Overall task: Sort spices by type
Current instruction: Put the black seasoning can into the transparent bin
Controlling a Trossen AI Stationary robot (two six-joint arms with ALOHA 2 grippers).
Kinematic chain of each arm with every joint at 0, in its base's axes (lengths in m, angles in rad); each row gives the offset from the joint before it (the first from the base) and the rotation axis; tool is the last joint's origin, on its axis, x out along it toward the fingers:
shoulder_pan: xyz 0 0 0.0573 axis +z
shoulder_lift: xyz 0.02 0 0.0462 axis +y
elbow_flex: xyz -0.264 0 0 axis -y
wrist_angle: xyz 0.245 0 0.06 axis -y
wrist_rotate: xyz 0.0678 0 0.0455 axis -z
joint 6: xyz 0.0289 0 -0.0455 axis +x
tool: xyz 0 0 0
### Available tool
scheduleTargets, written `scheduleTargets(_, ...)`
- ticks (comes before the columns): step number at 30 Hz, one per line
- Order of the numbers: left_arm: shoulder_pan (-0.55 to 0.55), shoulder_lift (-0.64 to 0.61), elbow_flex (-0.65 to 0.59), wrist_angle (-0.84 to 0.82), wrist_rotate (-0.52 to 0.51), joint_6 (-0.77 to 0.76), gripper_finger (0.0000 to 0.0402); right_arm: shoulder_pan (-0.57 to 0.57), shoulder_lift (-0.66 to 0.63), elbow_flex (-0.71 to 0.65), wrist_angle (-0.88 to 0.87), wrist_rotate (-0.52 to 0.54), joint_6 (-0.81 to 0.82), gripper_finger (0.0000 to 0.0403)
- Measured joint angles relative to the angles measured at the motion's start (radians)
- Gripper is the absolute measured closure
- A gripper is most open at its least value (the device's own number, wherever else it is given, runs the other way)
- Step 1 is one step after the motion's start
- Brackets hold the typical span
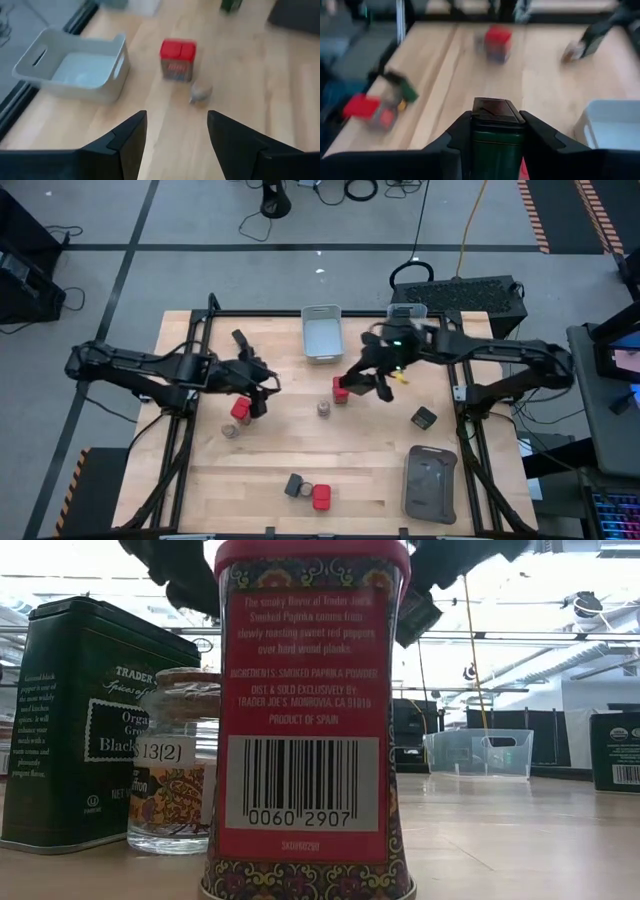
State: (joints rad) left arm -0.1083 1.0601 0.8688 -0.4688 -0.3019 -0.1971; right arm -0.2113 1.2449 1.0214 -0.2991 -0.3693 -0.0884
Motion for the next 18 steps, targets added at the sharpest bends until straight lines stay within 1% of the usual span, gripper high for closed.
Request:
scheduleTargets(1, -0.006, -0.018, -0.040, 0.090, 0.000, 0.009, 0.0187, 0.000, -0.038, -0.061, 0.100, 0.003, 0.030, 0.0290)
scheduleTargets(4, -0.019, -0.043, -0.144, 0.405, 0.015, 0.076, 0.0187, 0.005, -0.113, -0.243, 0.497, 0.001, 0.127, 0.0285)
scheduleTargets(7, -0.025, -0.036, -0.219, 0.680, 0.048, 0.147, 0.0187, 0.014, -0.126, -0.374, 0.854, -0.002, 0.202, 0.0287)
scheduleTargets(9, -0.017, -0.017, -0.242, 0.793, 0.053, 0.162, 0.0187, 0.021, -0.121, -0.430, 1.006, -0.001, 0.233, 0.0288)
scheduleTargets(11, -0.003, 0.005, -0.243, 0.842, 0.052, 0.180, 0.0187, 0.032, -0.098, -0.449, 1.114, 0.005, 0.247, 0.0288)
scheduleTargets(13, 0.006, 0.035, -0.243, 0.901, 0.060, 0.194, 0.0187, 0.047, -0.075, -0.452, 1.162, 0.006, 0.251, 0.0288)
scheduleTargets(16, 0.015, 0.086, -0.243, 0.980, 0.083, 0.220, 0.0186, 0.074, -0.025, -0.435, 1.213, 0.062, 0.239, 0.0287)
scheduleTargets(18, 0.017, 0.122, -0.243, 1.037, 0.107, 0.230, 0.0182, 0.084, 0.004, -0.426, 1.208, 0.095, 0.218, 0.0287)
